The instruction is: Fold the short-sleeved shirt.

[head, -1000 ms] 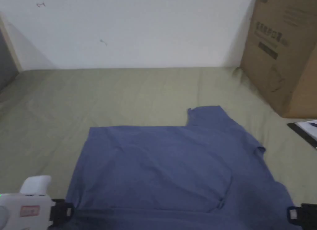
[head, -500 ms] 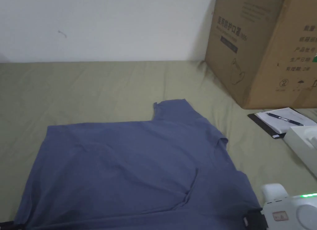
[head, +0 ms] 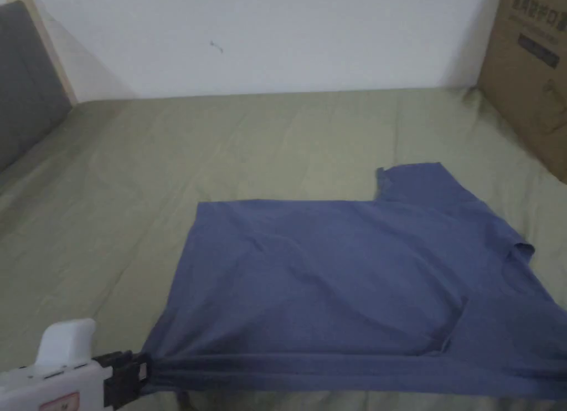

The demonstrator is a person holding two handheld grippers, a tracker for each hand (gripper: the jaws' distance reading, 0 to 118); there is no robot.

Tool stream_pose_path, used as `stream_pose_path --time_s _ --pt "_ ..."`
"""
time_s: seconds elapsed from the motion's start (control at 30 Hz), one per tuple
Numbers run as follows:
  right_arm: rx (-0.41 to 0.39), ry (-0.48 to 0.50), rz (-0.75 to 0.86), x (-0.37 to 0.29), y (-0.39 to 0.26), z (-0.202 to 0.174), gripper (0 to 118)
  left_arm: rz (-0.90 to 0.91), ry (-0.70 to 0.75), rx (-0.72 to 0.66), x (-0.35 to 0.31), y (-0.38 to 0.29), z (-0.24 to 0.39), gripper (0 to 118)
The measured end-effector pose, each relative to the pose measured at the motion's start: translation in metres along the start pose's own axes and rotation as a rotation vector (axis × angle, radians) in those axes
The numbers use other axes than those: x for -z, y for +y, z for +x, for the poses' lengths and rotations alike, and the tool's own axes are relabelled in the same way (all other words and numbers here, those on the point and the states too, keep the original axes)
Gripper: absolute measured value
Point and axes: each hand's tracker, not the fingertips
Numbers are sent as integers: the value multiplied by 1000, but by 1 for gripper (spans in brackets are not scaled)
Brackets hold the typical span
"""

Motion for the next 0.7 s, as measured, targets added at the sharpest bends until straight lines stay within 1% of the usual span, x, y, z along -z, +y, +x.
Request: stream_pose_path --time_s 0.03,0.13,0.23,0.3,0.4,0.5,0.57,0.63,0.7 --pt "0 4 3 -1 2 -2 10 3 -2 1 3 2 -8 1" --pt "-2 1 15 -4 12 -10 10 -12 4 5 4 18 -4 1" --pt "-11 -15 12 -1 24 -11 10 -49 11 -28 14 37 -4 1" --pt "2 -17 21 3 40 -8 10 -40 -21 -51 24 53 -6 1" --pt "33 -12 28 20 70 -3 10 -44 -11 -35 50 81 -7 1" --pt "48 -6 20 51 107 3 10 -48 4 12 84 108 -5 1" --pt "78 -7 -6 80 132 9 10 -44 35 30 111 124 -3 1" --pt "111 -18 -42 109 151 13 10 -41 47 15 135 135 -5 1" --pt "125 -33 -67 142 166 19 10 -43 51 9 159 142 -5 1"
